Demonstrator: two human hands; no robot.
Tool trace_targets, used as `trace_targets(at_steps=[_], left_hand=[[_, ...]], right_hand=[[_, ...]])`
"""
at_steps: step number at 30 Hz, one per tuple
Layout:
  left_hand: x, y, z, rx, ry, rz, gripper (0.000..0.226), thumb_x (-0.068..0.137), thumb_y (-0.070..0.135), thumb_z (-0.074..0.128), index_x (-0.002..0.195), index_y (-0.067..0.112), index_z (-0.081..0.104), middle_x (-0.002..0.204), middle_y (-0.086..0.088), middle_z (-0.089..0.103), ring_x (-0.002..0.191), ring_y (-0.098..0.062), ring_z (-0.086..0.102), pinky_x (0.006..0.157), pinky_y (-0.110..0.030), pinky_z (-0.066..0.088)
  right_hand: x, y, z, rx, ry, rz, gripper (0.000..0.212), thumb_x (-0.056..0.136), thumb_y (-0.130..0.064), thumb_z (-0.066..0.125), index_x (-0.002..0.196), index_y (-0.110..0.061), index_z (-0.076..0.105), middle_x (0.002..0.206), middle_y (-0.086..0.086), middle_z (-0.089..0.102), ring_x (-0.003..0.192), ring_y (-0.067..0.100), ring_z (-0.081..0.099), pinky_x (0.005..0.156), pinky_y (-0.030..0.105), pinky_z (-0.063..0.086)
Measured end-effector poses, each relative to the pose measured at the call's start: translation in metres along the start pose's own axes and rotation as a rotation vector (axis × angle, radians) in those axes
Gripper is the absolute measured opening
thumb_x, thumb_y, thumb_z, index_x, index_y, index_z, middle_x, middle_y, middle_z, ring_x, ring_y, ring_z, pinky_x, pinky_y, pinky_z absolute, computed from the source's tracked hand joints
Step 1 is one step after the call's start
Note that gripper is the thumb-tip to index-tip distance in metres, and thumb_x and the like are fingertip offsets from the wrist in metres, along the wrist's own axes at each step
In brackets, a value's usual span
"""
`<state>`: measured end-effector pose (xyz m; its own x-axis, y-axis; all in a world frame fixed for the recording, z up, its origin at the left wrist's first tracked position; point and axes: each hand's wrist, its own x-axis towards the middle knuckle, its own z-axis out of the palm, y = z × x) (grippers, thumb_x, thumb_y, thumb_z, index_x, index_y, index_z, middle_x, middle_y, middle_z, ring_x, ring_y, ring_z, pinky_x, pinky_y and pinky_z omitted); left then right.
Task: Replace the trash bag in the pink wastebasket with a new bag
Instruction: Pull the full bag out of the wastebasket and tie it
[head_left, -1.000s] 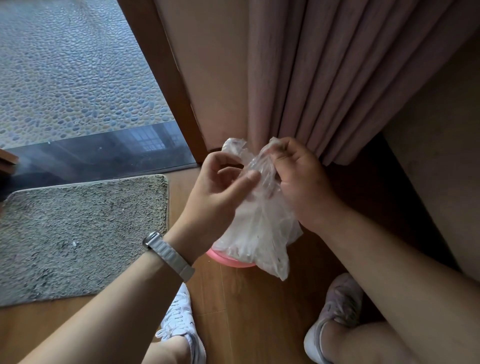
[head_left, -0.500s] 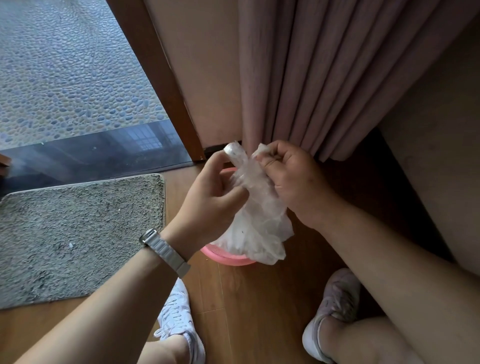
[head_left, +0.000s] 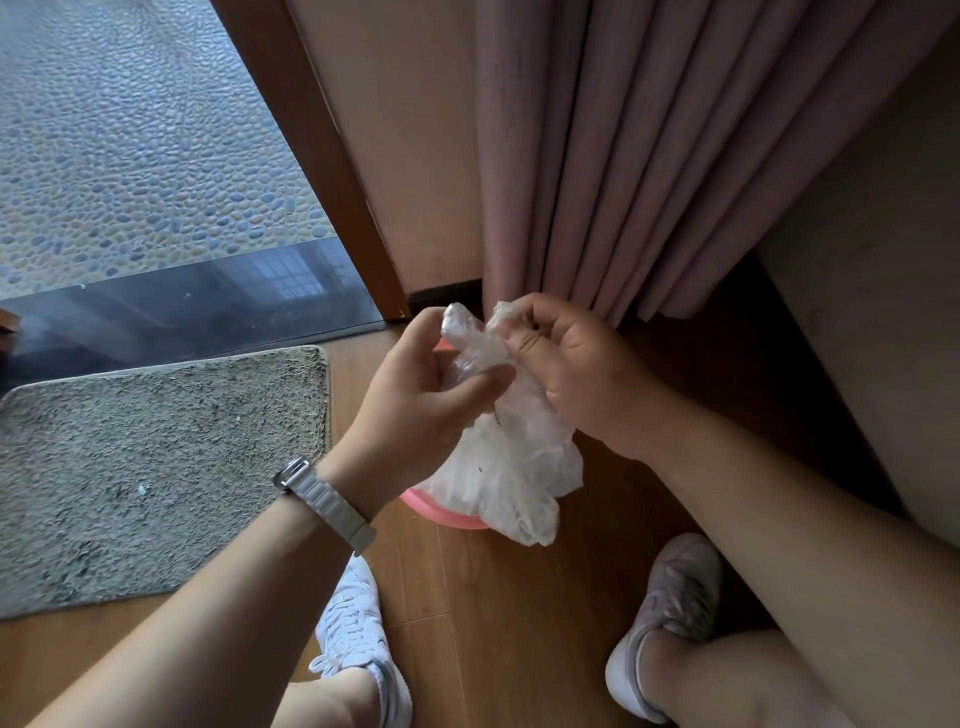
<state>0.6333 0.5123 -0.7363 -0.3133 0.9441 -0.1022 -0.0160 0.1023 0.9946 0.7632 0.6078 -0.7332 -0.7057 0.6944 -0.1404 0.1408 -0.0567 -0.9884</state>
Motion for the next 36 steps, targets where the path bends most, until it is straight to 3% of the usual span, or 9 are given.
trace_targets(at_steps=[3, 10, 15, 18, 22, 25, 28, 32, 36], left_hand=[[0.0, 0.0, -0.001, -0.005, 0.009, 0.01, 0.028, 0.08, 0.008, 0.074, 0.094, 0.015, 0.051, 0.067, -0.001, 0.065, 0.058, -0.016, 0.059, 0.049, -0.025, 0.045], [0.0, 0.0, -0.003, -0.059, -0.016, 0.067, 0.019, 0.089, 0.007, 0.064, 0.093, 0.013, 0.046, 0.065, -0.006, 0.066, 0.056, -0.018, 0.063, 0.046, -0.022, 0.044], [-0.001, 0.0, -0.002, -0.026, -0.006, 0.062, 0.016, 0.086, 0.011, 0.064, 0.09, 0.014, 0.048, 0.064, 0.002, 0.065, 0.058, -0.013, 0.063, 0.051, -0.024, 0.046], [-0.002, -0.002, -0.005, 0.004, 0.01, 0.027, 0.017, 0.082, 0.016, 0.068, 0.088, 0.017, 0.052, 0.064, 0.004, 0.063, 0.061, -0.011, 0.061, 0.054, -0.024, 0.047], [0.0, 0.0, -0.01, -0.032, 0.003, -0.05, 0.018, 0.085, 0.011, 0.072, 0.086, 0.01, 0.054, 0.062, -0.002, 0.065, 0.057, -0.013, 0.059, 0.052, -0.024, 0.045], [0.001, 0.001, -0.013, -0.087, 0.006, -0.096, 0.017, 0.083, 0.017, 0.071, 0.082, 0.01, 0.055, 0.061, -0.005, 0.064, 0.053, -0.019, 0.053, 0.05, -0.027, 0.041], [0.003, 0.001, -0.014, -0.095, 0.027, -0.126, 0.018, 0.082, 0.023, 0.07, 0.08, 0.012, 0.057, 0.058, -0.007, 0.062, 0.051, -0.023, 0.049, 0.052, -0.03, 0.039], [0.002, -0.001, -0.011, -0.07, 0.049, -0.121, 0.017, 0.08, 0.017, 0.076, 0.077, 0.015, 0.059, 0.057, -0.005, 0.062, 0.05, -0.018, 0.054, 0.048, -0.028, 0.043], [0.002, -0.001, -0.013, 0.002, 0.014, -0.095, 0.023, 0.077, 0.022, 0.08, 0.08, 0.013, 0.059, 0.056, -0.001, 0.061, 0.051, -0.015, 0.055, 0.047, -0.024, 0.043]], right_hand=[[0.0, 0.0, 0.003, 0.011, -0.036, 0.018, 0.023, 0.101, -0.019, 0.046, 0.1, -0.002, 0.06, 0.089, 0.027, 0.064, 0.082, 0.042, 0.065, 0.07, 0.053, 0.055], [-0.002, -0.003, 0.009, 0.124, -0.113, 0.077, 0.031, 0.102, -0.021, 0.041, 0.103, 0.006, 0.056, 0.081, 0.027, 0.059, 0.071, 0.03, 0.058, 0.066, 0.039, 0.053], [-0.002, -0.003, 0.003, 0.162, -0.218, 0.174, 0.038, 0.101, -0.031, 0.044, 0.11, 0.003, 0.057, 0.084, 0.027, 0.062, 0.073, 0.036, 0.062, 0.073, 0.047, 0.053], [-0.002, -0.005, 0.003, 0.155, -0.182, 0.134, 0.027, 0.1, -0.02, 0.047, 0.108, 0.003, 0.057, 0.061, 0.01, 0.054, 0.052, 0.016, 0.049, 0.057, 0.035, 0.043], [-0.003, -0.008, 0.006, 0.108, -0.098, 0.012, 0.03, 0.095, -0.006, 0.054, 0.121, -0.02, 0.055, 0.072, 0.019, 0.063, 0.065, 0.034, 0.06, 0.064, 0.046, 0.054], [-0.006, -0.009, 0.005, 0.02, -0.074, -0.091, 0.045, 0.091, -0.001, 0.054, 0.123, -0.032, 0.05, 0.055, -0.004, 0.049, 0.053, 0.018, 0.048, 0.055, 0.034, 0.044], [-0.009, -0.008, 0.006, -0.109, -0.099, -0.125, 0.042, 0.086, -0.007, 0.057, 0.12, -0.03, 0.055, 0.07, 0.001, 0.059, 0.06, 0.018, 0.057, 0.058, 0.035, 0.052], [-0.011, -0.002, 0.005, -0.262, -0.108, -0.034, 0.044, 0.087, -0.011, 0.065, 0.129, -0.022, 0.055, 0.112, 0.0, 0.068, 0.098, 0.008, 0.067, 0.081, 0.036, 0.059], [-0.009, 0.002, 0.007, -0.283, -0.117, -0.032, 0.051, 0.083, -0.016, 0.067, 0.132, -0.023, 0.054, 0.112, 0.001, 0.07, 0.098, 0.01, 0.068, 0.082, 0.039, 0.058]])
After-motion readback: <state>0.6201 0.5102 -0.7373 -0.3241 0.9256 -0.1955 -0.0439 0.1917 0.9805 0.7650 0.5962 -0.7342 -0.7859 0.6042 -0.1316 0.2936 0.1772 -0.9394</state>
